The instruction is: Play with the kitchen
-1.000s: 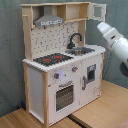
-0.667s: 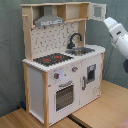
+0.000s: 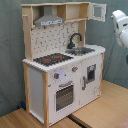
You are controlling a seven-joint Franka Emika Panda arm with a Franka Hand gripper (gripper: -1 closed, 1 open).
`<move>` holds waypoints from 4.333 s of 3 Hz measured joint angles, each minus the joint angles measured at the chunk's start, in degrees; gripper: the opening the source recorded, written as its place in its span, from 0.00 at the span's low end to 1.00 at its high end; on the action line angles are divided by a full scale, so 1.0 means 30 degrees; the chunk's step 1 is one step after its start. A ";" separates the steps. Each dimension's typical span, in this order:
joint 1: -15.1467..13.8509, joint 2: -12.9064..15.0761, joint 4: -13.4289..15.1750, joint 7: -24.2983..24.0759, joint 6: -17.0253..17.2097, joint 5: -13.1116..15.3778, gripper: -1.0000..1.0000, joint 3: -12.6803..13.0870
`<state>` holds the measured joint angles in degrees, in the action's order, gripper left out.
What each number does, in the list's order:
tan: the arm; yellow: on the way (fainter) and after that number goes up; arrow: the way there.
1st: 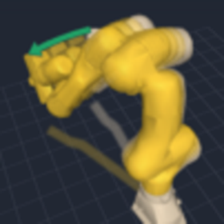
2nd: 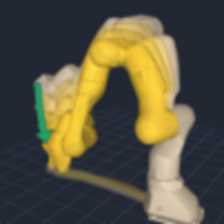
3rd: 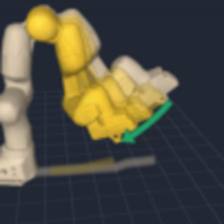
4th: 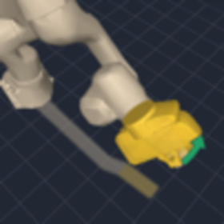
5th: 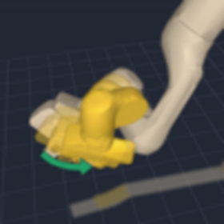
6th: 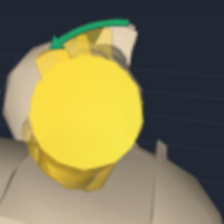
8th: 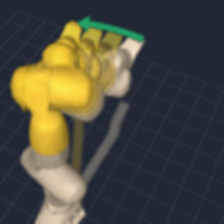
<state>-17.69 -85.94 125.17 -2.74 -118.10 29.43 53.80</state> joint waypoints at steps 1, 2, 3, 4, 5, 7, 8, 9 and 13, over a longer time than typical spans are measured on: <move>0.0876 -0.0104 0.0619 -0.1085 0.0315 0.0580 1.00 -0.1450; 0.2182 -0.0105 0.1636 -0.2278 0.0332 0.0757 1.00 -0.2388; 0.3454 -0.0111 0.2478 -0.3192 0.0332 0.1022 1.00 -0.3200; 0.4766 -0.0116 0.2893 -0.3388 0.0343 0.1605 1.00 -0.4472; 0.5881 -0.0107 0.3705 -0.3415 0.0203 0.2165 1.00 -0.5774; 0.6057 0.0013 0.5044 -0.3586 -0.1355 0.2555 1.00 -0.6951; 0.6032 0.0056 0.5182 -0.3588 -0.1636 0.2632 0.00 -0.7133; 0.5875 0.0298 0.5536 -0.3587 -0.2827 0.3030 0.00 -0.7943; 0.4330 0.1809 0.6310 -0.1303 -0.8834 0.3822 0.00 -1.2453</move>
<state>-4.70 -80.52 144.10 -6.65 -144.60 40.90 16.44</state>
